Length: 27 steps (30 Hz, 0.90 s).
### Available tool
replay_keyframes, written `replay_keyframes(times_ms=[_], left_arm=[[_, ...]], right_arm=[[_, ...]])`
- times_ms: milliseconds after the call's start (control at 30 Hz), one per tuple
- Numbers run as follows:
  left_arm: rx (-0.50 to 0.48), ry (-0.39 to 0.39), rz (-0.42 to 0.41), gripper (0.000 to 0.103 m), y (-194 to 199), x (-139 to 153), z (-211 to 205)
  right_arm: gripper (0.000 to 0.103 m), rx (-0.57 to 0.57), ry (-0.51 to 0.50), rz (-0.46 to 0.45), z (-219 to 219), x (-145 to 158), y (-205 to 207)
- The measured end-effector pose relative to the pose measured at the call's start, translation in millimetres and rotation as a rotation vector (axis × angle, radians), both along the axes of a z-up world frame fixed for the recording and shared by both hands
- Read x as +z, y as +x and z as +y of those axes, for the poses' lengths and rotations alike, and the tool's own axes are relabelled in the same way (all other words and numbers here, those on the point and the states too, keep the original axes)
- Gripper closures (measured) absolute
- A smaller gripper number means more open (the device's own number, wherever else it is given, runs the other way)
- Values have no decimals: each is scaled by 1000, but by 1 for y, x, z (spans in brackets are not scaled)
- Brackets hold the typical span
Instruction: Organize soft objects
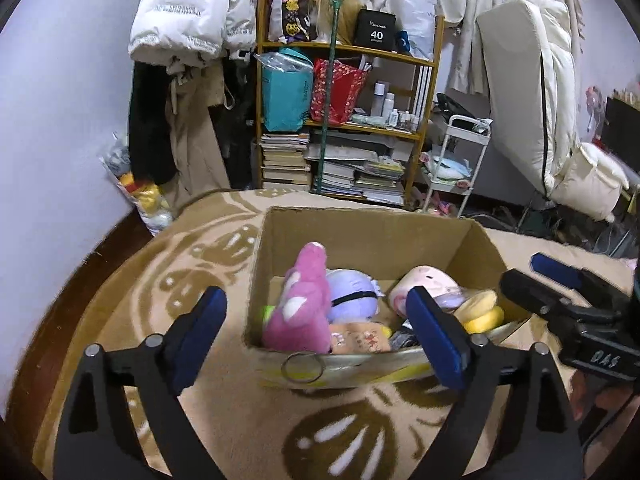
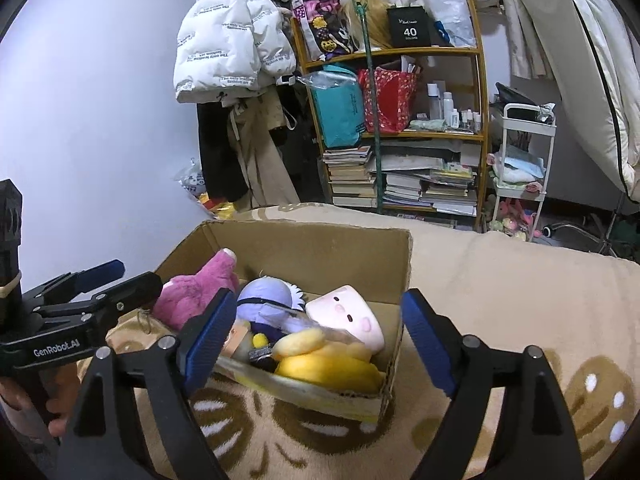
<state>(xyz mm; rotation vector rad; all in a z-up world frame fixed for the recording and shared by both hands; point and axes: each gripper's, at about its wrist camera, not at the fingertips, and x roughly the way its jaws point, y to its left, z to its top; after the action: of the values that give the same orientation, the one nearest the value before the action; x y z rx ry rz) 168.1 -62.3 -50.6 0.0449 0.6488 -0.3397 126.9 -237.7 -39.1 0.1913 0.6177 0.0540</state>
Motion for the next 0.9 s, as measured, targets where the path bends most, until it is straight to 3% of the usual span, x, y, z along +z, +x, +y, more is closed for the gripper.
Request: replay_keyframes(times_ms=[167,567,900], left_arm=[[22,45,-36,8,-16,13,8],[27,65,-93,3,-72,40,25],[47,57,-123,3,-124,47,43]], right_arm=[[0,0,-23,-7,6,11,-16],[0,-41,-66,-40,15,34,-67],[0,-68,-120,-128,26,56,-114]])
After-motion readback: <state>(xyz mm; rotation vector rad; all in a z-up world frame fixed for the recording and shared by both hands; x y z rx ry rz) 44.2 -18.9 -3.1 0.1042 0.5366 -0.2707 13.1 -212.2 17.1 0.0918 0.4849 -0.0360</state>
